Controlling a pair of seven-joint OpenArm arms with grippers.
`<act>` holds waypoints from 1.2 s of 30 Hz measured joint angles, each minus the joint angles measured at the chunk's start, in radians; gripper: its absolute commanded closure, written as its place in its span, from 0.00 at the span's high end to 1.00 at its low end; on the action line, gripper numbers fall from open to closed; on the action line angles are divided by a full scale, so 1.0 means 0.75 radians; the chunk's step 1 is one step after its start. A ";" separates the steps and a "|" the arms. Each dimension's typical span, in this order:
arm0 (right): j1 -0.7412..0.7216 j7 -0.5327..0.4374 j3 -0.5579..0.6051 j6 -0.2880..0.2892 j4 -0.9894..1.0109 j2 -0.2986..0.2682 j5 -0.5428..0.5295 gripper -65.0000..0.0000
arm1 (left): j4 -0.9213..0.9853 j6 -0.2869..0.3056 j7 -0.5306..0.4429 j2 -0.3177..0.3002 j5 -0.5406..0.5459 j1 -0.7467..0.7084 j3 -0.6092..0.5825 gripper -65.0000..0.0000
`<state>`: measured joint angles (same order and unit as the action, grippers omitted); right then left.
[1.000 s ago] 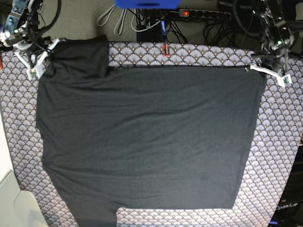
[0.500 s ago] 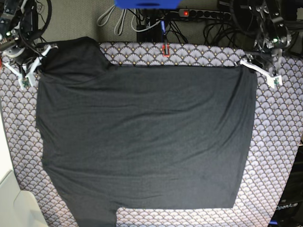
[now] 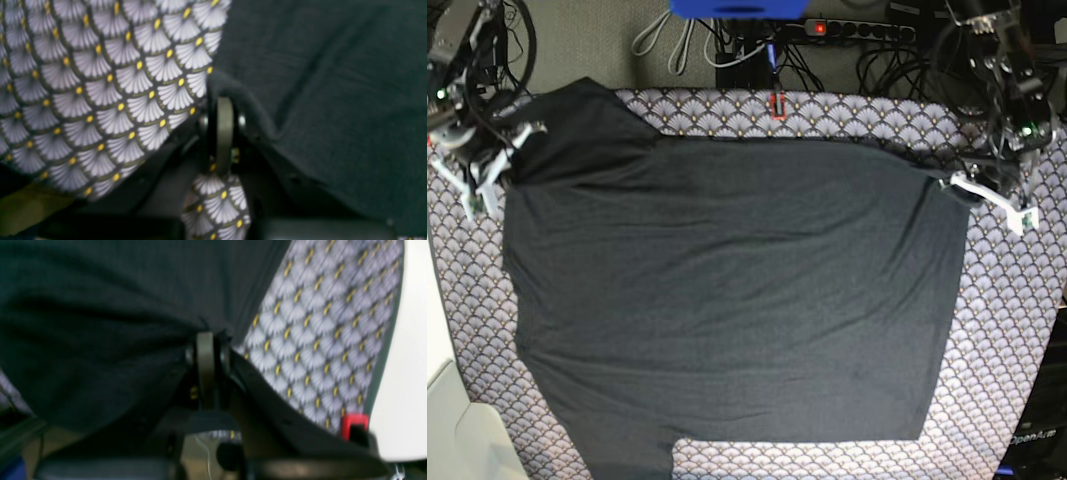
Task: Fold the T-shirt properly
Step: 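Lift both shoulder corners and pull them across toward the hem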
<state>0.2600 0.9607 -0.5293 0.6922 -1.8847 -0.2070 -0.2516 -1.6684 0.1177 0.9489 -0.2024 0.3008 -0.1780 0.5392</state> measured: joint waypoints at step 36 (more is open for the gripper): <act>-0.605 0.094 0.222 0.004 0.369 -0.192 0.006 0.00 | 0.223 0.001 -0.008 -0.011 -0.157 0.399 -0.112 0.01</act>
<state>-0.1936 1.0313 -0.3630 0.6952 -1.6077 -0.3508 -0.2470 -1.5013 0.1184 0.9432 -0.2108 0.1833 0.1211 0.4553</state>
